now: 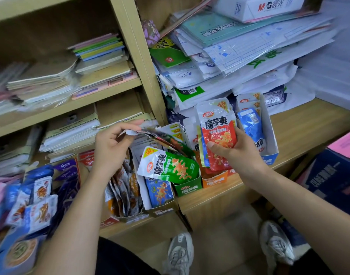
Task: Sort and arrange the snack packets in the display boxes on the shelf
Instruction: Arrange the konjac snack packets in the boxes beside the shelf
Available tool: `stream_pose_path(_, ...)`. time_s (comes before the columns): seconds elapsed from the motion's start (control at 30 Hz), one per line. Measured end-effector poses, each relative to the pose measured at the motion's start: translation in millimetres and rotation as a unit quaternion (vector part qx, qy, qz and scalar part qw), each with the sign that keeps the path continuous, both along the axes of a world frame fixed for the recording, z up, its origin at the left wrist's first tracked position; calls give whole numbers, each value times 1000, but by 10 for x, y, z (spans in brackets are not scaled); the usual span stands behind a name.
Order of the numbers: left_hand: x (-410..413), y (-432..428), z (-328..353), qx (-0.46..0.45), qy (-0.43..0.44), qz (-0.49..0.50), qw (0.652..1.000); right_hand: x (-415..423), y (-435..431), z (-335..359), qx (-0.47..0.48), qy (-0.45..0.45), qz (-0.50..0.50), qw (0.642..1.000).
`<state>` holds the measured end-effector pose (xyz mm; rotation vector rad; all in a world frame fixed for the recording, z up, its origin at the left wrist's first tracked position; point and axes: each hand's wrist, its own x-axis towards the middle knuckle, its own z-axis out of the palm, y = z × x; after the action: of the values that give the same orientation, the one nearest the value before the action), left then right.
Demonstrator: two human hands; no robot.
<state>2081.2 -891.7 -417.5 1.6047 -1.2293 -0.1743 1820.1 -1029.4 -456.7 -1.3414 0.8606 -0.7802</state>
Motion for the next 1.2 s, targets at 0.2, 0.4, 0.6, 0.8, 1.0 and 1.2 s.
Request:
stream_pose_path(0.2,71,-58,-45,-38,89,64,993,28,16,-10,-2,7,5,1000)
stream_pose_path(0.4,-42,-188,-3,-85,148,156,973,-59,-43,92,6,-36,-56,998)
stream_pose_path(0.6,-353,-411,64,-135,217,212,943,-355,-197,234,11,-42,-119,992)
stream_pose_path(0.8,-864,-741,121,-128,229,167,950,-666,-354,248,22,-36,-156,987)
stream_pose_path(1.0,-1186,-1057,103,-75,314,126,938,-910,-439,244,11,-49,-203,978)
stream_pose_path(1.2,-1174,-1124,-138,20,142,170,975,-1023,-470,222,27,-56,-210,976)
